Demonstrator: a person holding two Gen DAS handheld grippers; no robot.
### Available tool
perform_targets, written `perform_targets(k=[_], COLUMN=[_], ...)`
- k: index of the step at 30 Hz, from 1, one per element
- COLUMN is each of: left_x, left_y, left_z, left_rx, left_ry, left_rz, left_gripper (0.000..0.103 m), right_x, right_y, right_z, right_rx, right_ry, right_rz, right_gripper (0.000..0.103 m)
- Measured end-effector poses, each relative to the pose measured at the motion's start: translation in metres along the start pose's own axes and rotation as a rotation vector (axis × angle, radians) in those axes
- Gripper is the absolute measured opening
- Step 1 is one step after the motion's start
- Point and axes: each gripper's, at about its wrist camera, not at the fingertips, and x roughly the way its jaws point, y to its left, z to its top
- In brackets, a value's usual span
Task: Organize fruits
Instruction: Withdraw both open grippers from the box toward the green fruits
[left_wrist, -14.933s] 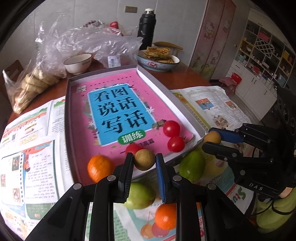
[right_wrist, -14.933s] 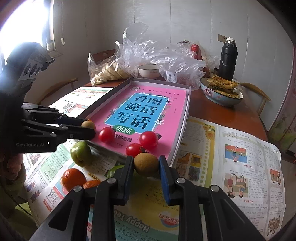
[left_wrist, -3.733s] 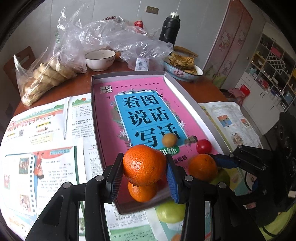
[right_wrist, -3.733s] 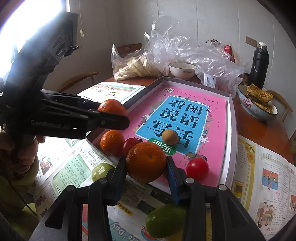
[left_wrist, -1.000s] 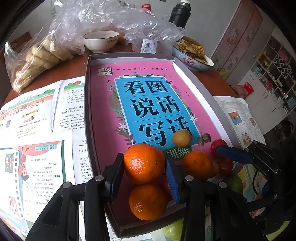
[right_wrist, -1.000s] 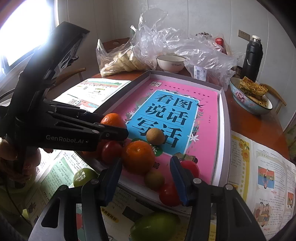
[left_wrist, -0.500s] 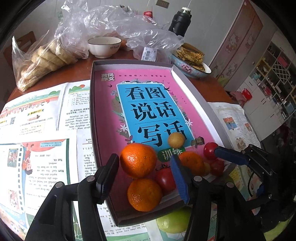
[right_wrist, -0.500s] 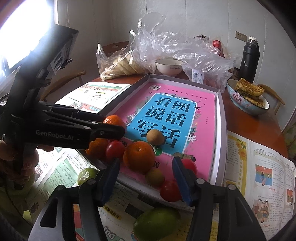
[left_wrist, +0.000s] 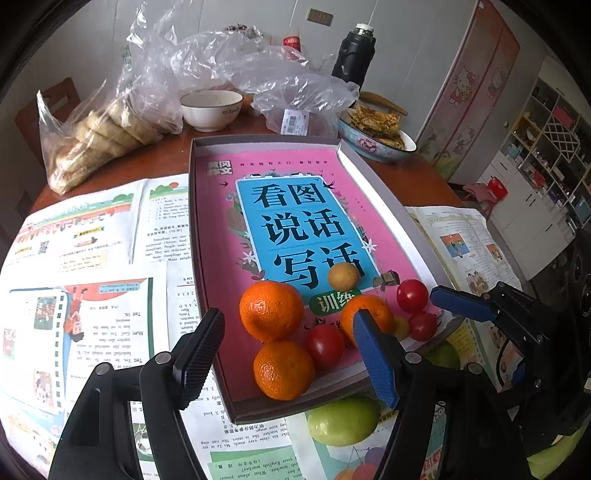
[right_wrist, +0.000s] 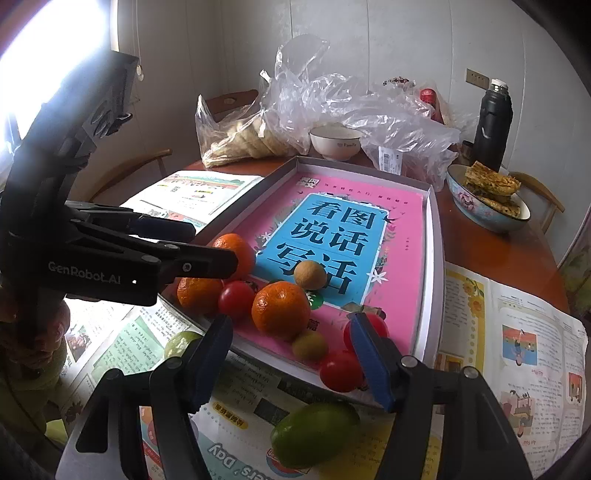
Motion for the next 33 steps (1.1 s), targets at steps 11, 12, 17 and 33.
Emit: perform_targets(k=[11, 12, 17, 33], left_x=[-0.015, -0.017, -0.026, -0.046], left_y=[-0.008, -0.008, -0.01, -0.017], left_z=[-0.008, -0.008, -0.014, -0.03], left_rx=[0.014, 0.014, 0.021, 0.033], left_ry=[-0.019, -0.021, -0.033, -0.051], left_rz=[0.02, 0.018, 0.013, 0.01], left_gripper=[0.075, 0.075, 0.075, 0.075], right_x=[-0.013, -0.014, -0.022, -0.042], right_y=[-0.001, -0.001, 0.0, 0.002], right_z=[-0.002, -0.002, -0.004, -0.013], right_rx=[0.007, 0.007, 0.008, 0.009], right_ry=[-0.029, -0.032, -0.05, -0.083], right_rz=[-0.023, -0.026, -0.044, -0.071], right_gripper=[0.072, 0.073, 0.077, 0.081])
